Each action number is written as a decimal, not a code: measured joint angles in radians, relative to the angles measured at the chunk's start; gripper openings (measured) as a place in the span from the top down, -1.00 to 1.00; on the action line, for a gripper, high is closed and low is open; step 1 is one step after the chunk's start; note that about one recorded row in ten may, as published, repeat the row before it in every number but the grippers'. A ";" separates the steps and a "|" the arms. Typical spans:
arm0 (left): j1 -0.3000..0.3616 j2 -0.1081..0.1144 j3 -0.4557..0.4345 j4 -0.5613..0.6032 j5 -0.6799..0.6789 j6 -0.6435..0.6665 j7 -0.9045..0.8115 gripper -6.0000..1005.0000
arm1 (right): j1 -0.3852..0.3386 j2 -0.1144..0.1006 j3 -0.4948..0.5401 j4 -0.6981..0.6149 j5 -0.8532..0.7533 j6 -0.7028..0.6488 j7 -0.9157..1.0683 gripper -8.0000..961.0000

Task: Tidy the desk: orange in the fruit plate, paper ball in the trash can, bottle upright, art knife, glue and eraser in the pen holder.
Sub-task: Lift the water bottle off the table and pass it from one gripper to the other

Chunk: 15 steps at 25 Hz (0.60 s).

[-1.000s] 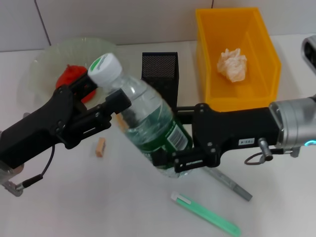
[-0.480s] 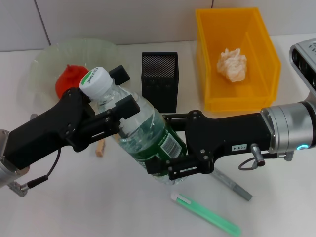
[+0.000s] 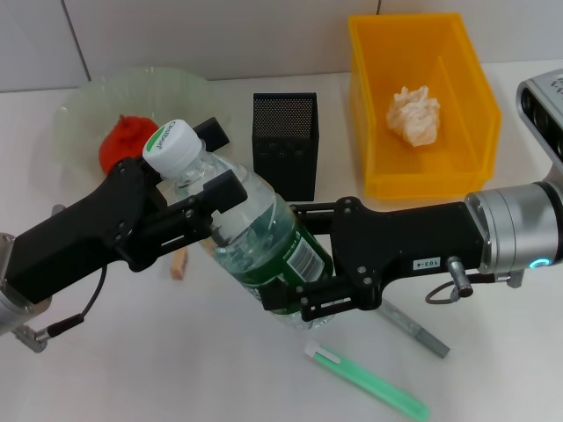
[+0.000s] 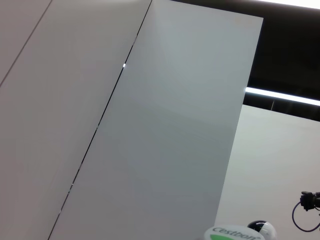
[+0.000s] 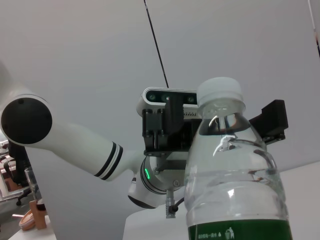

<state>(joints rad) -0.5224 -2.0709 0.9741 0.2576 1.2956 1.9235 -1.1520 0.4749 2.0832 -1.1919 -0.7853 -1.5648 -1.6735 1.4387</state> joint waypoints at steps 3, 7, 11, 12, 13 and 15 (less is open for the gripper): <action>0.000 0.000 0.000 0.000 -0.001 0.000 0.000 -0.71 | -0.001 0.000 0.000 0.000 0.000 0.000 0.000 -0.60; 0.001 0.000 0.000 0.000 -0.002 0.004 0.000 -0.71 | -0.001 0.000 0.000 0.000 0.001 0.000 0.000 -0.60; 0.001 0.000 0.000 0.000 -0.003 0.005 0.000 -0.71 | -0.001 0.000 0.000 0.000 0.001 -0.003 0.000 -0.60; 0.002 0.000 0.000 0.000 -0.003 0.006 0.000 -0.71 | -0.001 0.000 0.000 0.000 0.001 -0.004 0.000 -0.60; 0.002 0.000 0.000 0.000 -0.003 0.006 0.000 -0.70 | -0.001 0.000 0.000 0.000 0.001 -0.005 0.000 -0.60; 0.002 0.000 0.000 0.000 -0.004 0.007 0.000 -0.68 | -0.001 0.000 0.000 0.000 0.001 -0.006 0.000 -0.60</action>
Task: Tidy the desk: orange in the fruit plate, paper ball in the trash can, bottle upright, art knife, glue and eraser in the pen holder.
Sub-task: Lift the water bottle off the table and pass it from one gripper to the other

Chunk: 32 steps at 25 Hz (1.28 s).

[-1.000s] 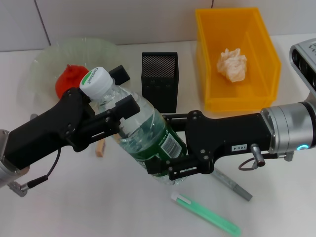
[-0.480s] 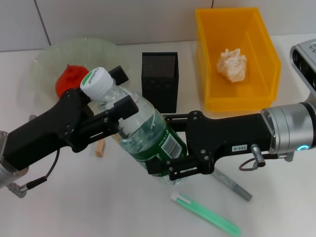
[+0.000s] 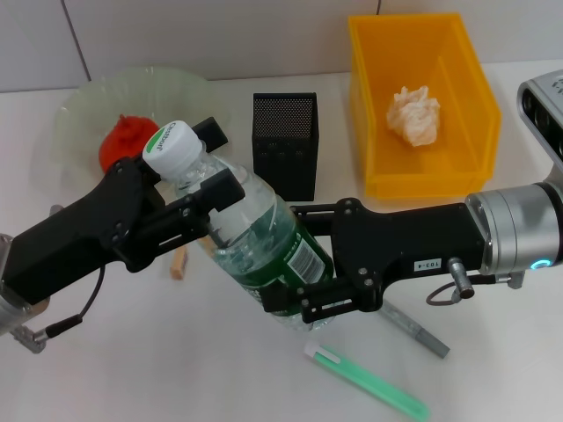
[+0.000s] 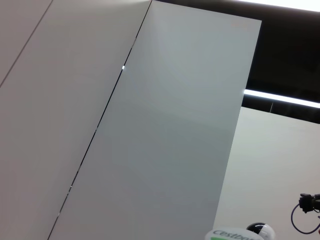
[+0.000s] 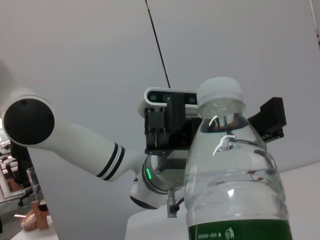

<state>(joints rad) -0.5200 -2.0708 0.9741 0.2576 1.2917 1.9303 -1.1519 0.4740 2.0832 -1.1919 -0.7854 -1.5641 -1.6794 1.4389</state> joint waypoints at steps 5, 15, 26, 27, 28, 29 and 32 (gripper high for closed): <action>0.000 0.000 0.000 0.000 -0.001 0.001 0.000 -0.64 | 0.000 0.000 0.000 0.000 0.000 -0.001 0.000 -0.60; -0.001 0.000 0.000 -0.003 -0.002 0.001 0.000 -0.60 | 0.000 0.000 0.000 0.000 0.000 -0.003 0.000 -0.60; 0.001 0.000 -0.006 -0.007 -0.003 0.001 0.000 -0.54 | -0.003 -0.002 0.000 -0.005 0.002 -0.006 0.000 -0.60; 0.001 0.000 -0.007 -0.007 -0.003 0.001 0.000 -0.53 | -0.002 -0.002 0.000 -0.004 0.002 -0.006 0.000 -0.60; 0.001 0.000 -0.007 -0.008 -0.003 0.001 0.000 -0.52 | -0.002 -0.002 0.000 -0.003 0.002 -0.007 0.000 -0.60; 0.001 -0.001 -0.008 -0.008 -0.004 0.001 0.000 -0.51 | -0.001 -0.002 0.000 -0.002 0.002 -0.006 0.000 -0.60; 0.002 -0.002 -0.008 -0.008 -0.005 0.002 0.000 -0.48 | 0.001 -0.002 0.000 -0.001 0.003 -0.006 0.000 -0.60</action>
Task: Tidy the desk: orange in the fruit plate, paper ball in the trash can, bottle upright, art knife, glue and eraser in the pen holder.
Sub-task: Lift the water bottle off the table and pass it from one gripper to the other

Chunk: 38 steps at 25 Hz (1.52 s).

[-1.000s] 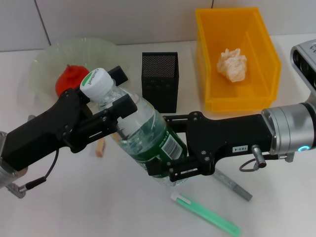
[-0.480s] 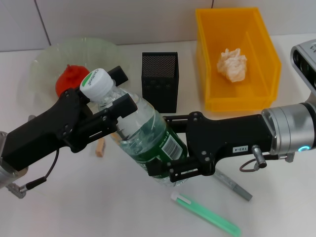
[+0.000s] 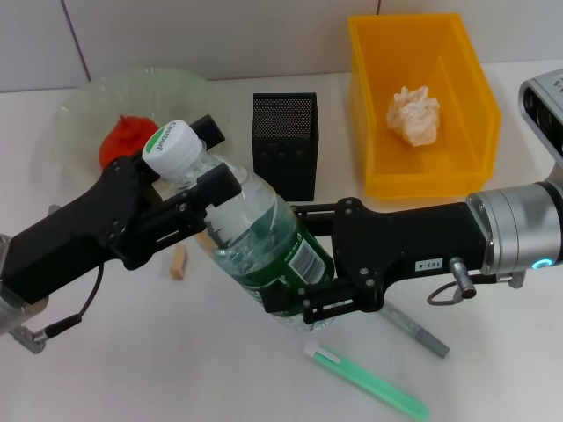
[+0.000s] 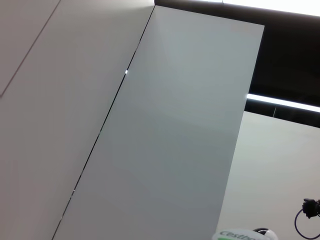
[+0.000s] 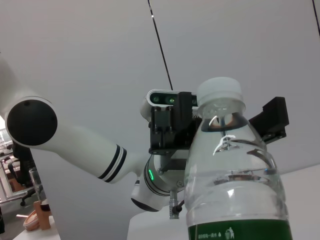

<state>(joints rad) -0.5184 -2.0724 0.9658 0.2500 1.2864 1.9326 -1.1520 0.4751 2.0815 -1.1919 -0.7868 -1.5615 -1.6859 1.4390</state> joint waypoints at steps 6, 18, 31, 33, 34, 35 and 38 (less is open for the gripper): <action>0.000 0.000 -0.001 0.000 -0.002 0.000 0.000 -0.41 | 0.000 0.000 -0.001 0.000 0.000 0.000 0.000 -0.60; -0.002 0.000 -0.002 0.002 -0.014 -0.007 0.007 -0.20 | 0.002 0.000 -0.003 -0.001 0.001 0.000 0.000 -0.60; 0.002 0.001 -0.015 0.001 -0.016 -0.003 0.012 0.11 | 0.002 0.000 -0.003 -0.001 0.004 -0.007 0.000 -0.62; 0.000 0.001 -0.015 0.004 -0.016 -0.003 0.012 0.11 | 0.003 0.000 -0.003 0.009 0.002 -0.007 -0.007 -0.62; 0.000 0.001 -0.015 0.004 -0.016 -0.003 0.012 0.11 | 0.003 0.000 -0.003 0.009 0.002 -0.007 -0.007 -0.63; -0.001 0.001 -0.014 0.004 -0.016 -0.003 0.012 0.11 | 0.005 0.000 -0.003 0.017 0.002 -0.007 -0.012 -0.63; -0.006 0.001 -0.010 0.005 -0.017 -0.003 0.013 0.11 | 0.016 0.000 -0.003 0.049 0.005 -0.009 -0.034 -0.63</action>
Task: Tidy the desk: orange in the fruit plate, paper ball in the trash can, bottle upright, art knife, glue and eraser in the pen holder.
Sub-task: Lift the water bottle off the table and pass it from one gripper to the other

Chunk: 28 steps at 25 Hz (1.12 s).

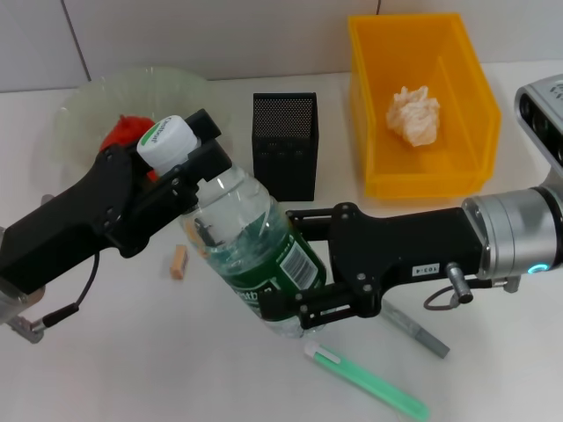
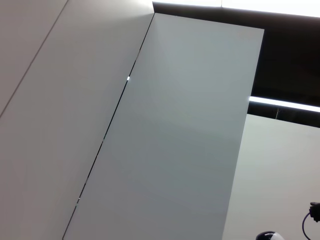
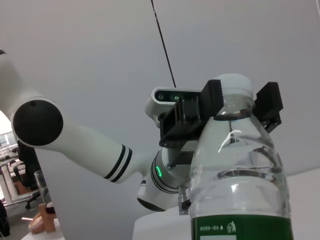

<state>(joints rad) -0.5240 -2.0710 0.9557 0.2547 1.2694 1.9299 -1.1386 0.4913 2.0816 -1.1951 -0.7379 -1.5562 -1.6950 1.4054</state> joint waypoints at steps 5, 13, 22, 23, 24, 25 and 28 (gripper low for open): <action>-0.002 0.000 0.002 0.002 0.000 -0.001 0.000 0.10 | 0.004 0.000 0.000 0.011 0.004 -0.001 -0.008 -0.64; -0.002 0.000 0.004 0.003 0.005 0.001 0.001 0.10 | 0.014 -0.001 -0.006 0.005 0.001 -0.002 0.002 -0.66; -0.011 0.000 0.008 0.005 0.021 0.001 0.001 0.09 | 0.024 -0.002 -0.026 -0.003 -0.008 0.006 0.009 -0.66; -0.011 0.000 0.008 0.005 0.021 0.001 0.001 0.09 | 0.024 -0.002 -0.026 -0.007 -0.008 0.006 0.009 -0.66; -0.011 0.000 0.009 0.011 0.035 0.001 0.007 0.09 | 0.024 -0.002 -0.026 -0.011 -0.009 0.006 0.008 -0.66; -0.011 0.000 0.009 0.013 0.039 0.002 0.007 0.09 | 0.023 -0.002 -0.026 -0.017 -0.012 0.007 0.008 -0.66; -0.011 0.002 0.010 0.016 0.043 0.002 0.009 0.08 | 0.016 -0.002 -0.024 -0.046 -0.029 0.007 0.008 -0.66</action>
<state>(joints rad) -0.5353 -2.0695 0.9658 0.2703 1.3128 1.9316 -1.1291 0.5077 2.0800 -1.2188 -0.7841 -1.5856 -1.6877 1.4137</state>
